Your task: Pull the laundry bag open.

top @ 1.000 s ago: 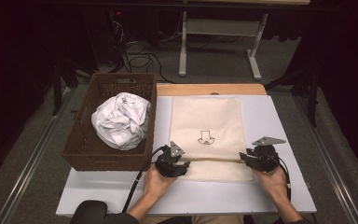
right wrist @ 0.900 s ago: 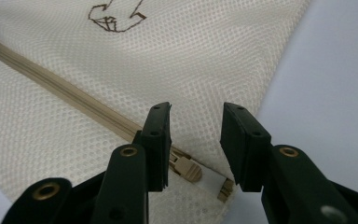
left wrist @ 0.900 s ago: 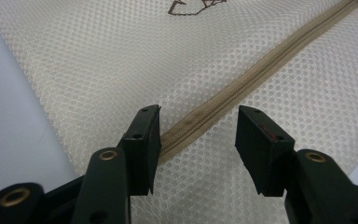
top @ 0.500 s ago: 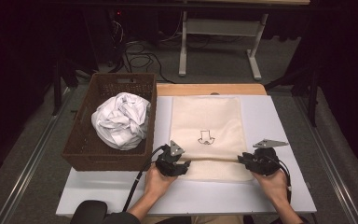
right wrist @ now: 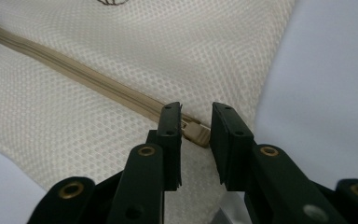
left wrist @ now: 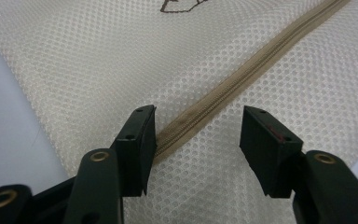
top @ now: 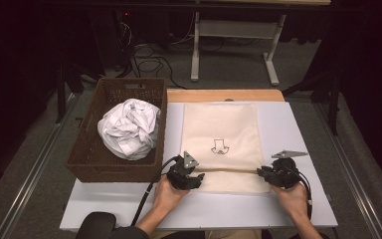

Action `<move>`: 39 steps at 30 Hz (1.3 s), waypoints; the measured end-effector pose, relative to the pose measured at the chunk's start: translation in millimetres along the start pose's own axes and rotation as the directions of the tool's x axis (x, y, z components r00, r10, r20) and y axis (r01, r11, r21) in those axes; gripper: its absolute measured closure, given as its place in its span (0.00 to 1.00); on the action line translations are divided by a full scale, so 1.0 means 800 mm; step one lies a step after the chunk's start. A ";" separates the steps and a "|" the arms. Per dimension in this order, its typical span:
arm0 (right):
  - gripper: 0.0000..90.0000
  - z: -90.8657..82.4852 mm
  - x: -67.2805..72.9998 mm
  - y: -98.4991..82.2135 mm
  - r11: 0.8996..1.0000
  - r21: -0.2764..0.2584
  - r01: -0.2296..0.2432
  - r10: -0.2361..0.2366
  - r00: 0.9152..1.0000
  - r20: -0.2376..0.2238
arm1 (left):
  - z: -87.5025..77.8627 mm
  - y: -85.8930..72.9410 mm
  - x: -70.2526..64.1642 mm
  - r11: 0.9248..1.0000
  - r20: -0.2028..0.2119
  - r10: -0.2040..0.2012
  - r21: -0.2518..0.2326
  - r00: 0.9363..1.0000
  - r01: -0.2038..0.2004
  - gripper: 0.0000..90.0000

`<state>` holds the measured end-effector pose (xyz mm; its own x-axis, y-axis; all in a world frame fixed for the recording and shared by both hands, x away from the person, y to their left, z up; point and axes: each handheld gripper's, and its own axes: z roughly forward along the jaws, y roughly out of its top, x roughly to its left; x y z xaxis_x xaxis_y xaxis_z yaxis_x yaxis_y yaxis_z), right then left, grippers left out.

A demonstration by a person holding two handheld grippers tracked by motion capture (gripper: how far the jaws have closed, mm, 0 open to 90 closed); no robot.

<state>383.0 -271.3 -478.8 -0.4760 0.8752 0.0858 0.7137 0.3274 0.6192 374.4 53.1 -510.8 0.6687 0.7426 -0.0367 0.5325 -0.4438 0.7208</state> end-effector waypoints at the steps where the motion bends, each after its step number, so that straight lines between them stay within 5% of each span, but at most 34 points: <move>1: 0.82 0.001 -0.001 -0.001 1.000 0.008 -0.009 0.009 1.000 0.002 | 0.000 0.000 0.000 1.000 0.000 0.000 0.000 1.000 0.000 0.50; 8: 0.81 0.011 0.000 0.001 0.999 0.041 -0.013 0.013 1.000 -0.007 | 0.004 0.001 -0.004 0.999 -0.018 0.023 0.025 1.000 -0.023 0.49; 15: 0.84 0.005 -0.002 0.000 0.999 0.011 -0.038 0.039 0.998 -0.044 | 0.005 0.003 -0.005 0.999 -0.018 0.024 0.035 1.000 -0.023 0.48; 22: 0.92 0.006 0.008 0.003 1.000 0.002 0.014 -0.014 0.999 -0.051 | 0.005 0.003 -0.004 0.999 -0.017 0.021 0.035 1.000 -0.021 0.49; 28: 0.86 0.011 0.016 0.006 0.998 -0.007 0.056 -0.057 0.995 -0.087 | 0.004 0.004 -0.002 0.999 -0.012 0.013 0.038 1.000 -0.012 0.51; 33: 0.81 0.001 0.008 0.005 0.998 -0.061 0.035 -0.040 0.996 -0.078 | 0.004 0.004 -0.002 0.999 -0.013 0.014 0.037 1.000 -0.014 0.51; 35: 0.79 -0.008 -0.003 0.003 0.996 -0.088 0.002 -0.004 1.000 -0.025 | 0.004 0.004 -0.003 0.999 -0.014 0.014 0.039 1.000 -0.013 0.51; 39: 0.78 0.000 -0.013 -0.003 0.998 -0.054 -0.012 0.014 0.999 0.031 | 0.002 0.005 -0.003 0.999 -0.013 0.011 0.035 1.000 -0.011 0.51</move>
<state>386.3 -281.3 -480.9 -0.4499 0.8903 0.0704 0.6909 0.2970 0.6591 376.1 48.9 -508.7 0.6677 0.7442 -0.0192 0.5432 -0.4694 0.6962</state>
